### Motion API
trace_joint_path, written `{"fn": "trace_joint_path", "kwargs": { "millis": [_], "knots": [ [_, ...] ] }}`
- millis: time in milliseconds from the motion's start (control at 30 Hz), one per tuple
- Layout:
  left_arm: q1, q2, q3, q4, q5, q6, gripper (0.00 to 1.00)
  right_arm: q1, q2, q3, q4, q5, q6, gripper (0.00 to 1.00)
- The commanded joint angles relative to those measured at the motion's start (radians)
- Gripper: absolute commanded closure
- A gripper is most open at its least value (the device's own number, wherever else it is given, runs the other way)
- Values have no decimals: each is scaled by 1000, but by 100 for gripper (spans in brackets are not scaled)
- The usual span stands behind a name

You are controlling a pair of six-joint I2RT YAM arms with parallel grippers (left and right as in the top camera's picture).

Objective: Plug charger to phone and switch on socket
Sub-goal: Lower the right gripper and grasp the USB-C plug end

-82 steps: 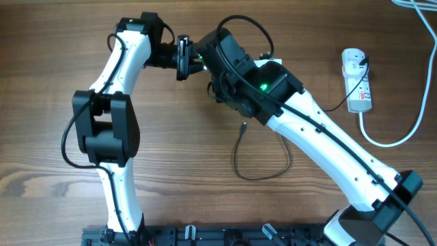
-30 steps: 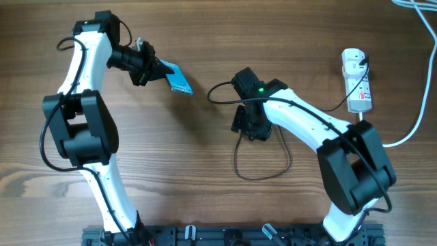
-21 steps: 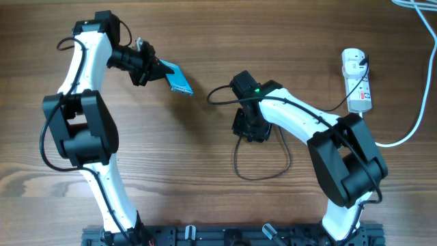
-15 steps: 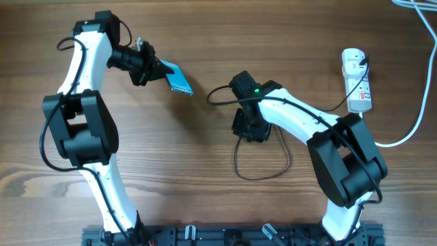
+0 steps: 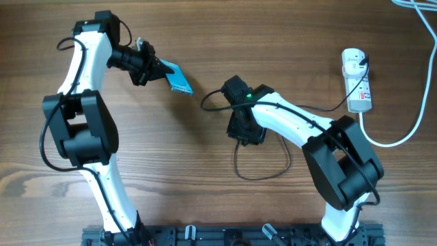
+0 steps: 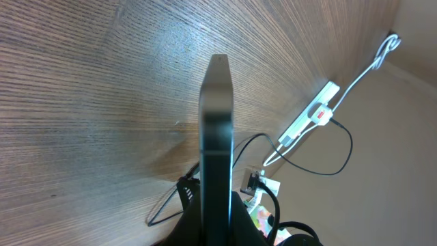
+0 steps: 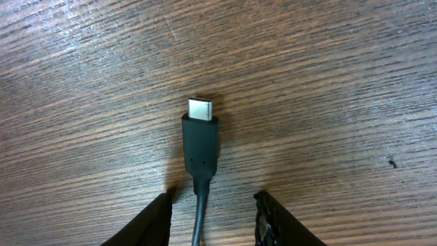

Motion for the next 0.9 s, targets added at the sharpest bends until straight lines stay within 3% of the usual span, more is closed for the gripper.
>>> {"fn": "trace_joint_path", "kwargs": {
  "millis": [0, 167, 333, 667, 700, 767, 867],
  "knots": [
    [3, -34, -1, 0, 14, 19, 96, 4, 42, -8, -6, 53, 19, 57],
    [3, -34, -1, 0, 14, 19, 96, 4, 58, 8, -26, 81, 14, 57],
    [3, -34, -1, 2, 14, 19, 96, 4, 63, 126, -171, 148, -55, 54],
    [3, -34, -1, 15, 14, 19, 96, 7, 152, 129, -140, 72, 26, 54],
    [3, -34, -1, 15, 14, 19, 96, 7, 163, 129, -131, 57, 26, 55],
    [3, -34, -1, 15, 14, 19, 96, 7, 174, 129, -130, 43, 26, 66],
    [3, -34, -1, 15, 14, 19, 96, 9, 174, 128, -137, 24, 27, 68]
  ]
}}
